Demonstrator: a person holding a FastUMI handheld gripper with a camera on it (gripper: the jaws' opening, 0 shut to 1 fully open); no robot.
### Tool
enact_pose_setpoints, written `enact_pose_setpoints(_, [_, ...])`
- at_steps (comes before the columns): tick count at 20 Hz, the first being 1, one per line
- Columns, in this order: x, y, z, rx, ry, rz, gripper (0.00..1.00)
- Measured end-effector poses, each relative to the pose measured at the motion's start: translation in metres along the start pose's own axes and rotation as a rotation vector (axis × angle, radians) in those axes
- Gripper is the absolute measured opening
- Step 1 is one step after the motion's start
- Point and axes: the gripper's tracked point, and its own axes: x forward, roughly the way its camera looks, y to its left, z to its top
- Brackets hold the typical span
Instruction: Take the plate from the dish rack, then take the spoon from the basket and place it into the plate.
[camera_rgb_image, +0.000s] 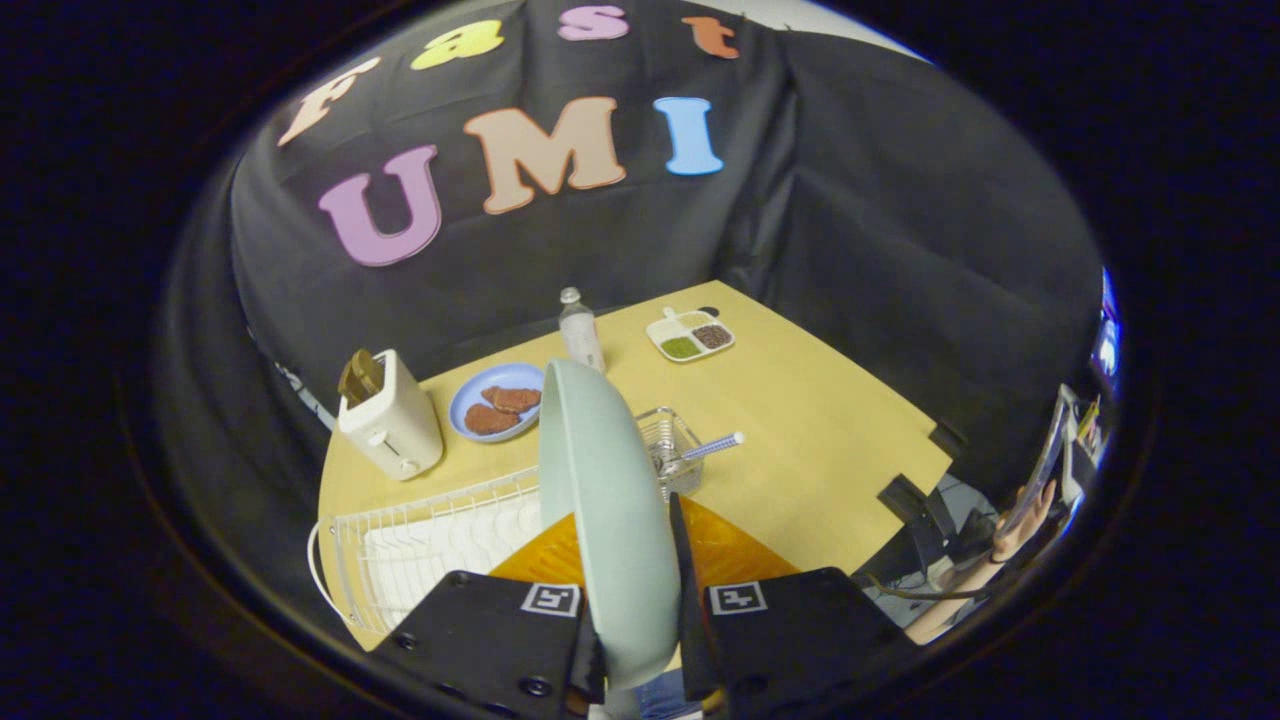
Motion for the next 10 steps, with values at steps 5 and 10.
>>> enact_pose_setpoints(5, [0.011,-0.070,-0.020,0.160,0.001,-0.093,0.32])
enact_pose_setpoints(10, [0.030,-0.108,-0.059,0.316,0.047,-0.121,0.32])
